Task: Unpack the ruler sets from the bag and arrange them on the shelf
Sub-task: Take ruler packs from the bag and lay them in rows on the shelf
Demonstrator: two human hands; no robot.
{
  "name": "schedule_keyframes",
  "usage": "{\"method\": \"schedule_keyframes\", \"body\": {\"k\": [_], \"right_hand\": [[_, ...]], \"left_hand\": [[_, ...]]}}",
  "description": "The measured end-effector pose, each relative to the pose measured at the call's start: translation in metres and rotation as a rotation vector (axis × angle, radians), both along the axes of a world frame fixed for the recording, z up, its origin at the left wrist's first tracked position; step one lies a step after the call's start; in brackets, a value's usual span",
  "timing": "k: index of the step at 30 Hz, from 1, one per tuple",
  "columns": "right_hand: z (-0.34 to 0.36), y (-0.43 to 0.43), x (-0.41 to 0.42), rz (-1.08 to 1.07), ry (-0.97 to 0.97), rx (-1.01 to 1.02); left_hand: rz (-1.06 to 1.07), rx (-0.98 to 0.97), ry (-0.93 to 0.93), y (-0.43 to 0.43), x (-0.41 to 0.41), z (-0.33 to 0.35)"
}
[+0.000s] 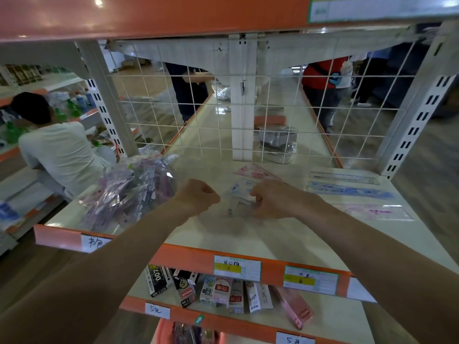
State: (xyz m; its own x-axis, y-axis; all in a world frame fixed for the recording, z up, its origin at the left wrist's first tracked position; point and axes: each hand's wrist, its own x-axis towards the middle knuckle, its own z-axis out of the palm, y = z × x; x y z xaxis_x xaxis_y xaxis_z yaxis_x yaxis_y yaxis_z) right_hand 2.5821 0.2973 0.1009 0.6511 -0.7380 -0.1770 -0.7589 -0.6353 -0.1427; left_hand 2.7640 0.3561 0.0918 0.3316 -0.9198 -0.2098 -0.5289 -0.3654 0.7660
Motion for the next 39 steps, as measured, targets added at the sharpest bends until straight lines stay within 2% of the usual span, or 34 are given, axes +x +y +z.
{"method": "schedule_keyframes", "body": {"k": [5,8,16,22,27,32,39], "right_hand": [[-0.004,0.0,-0.005,-0.045,0.051,-0.011],[-0.011,0.004,-0.006,-0.085,0.042,-0.019],[-0.011,0.006,-0.01,-0.128,-0.002,0.014],[-0.008,0.004,-0.013,-0.072,-0.013,0.037],[0.003,-0.023,-0.021,-0.094,-0.175,-0.084],[-0.014,-0.035,-0.005,-0.169,-0.097,-0.128],[-0.023,-0.033,0.008,-0.244,-0.027,-0.178]], "left_hand": [[-0.19,0.089,-0.335,-0.004,-0.015,-0.013],[-0.234,0.08,-0.436,-0.008,-0.021,-0.013],[-0.277,0.03,-0.475,-0.014,-0.023,-0.013],[-0.262,0.062,-0.488,-0.014,-0.024,-0.014],[-0.173,0.023,-0.531,-0.025,-0.018,-0.011],[-0.158,0.023,-0.594,-0.041,-0.015,-0.01],[-0.329,-0.014,-0.634,-0.065,-0.006,-0.015]]}}
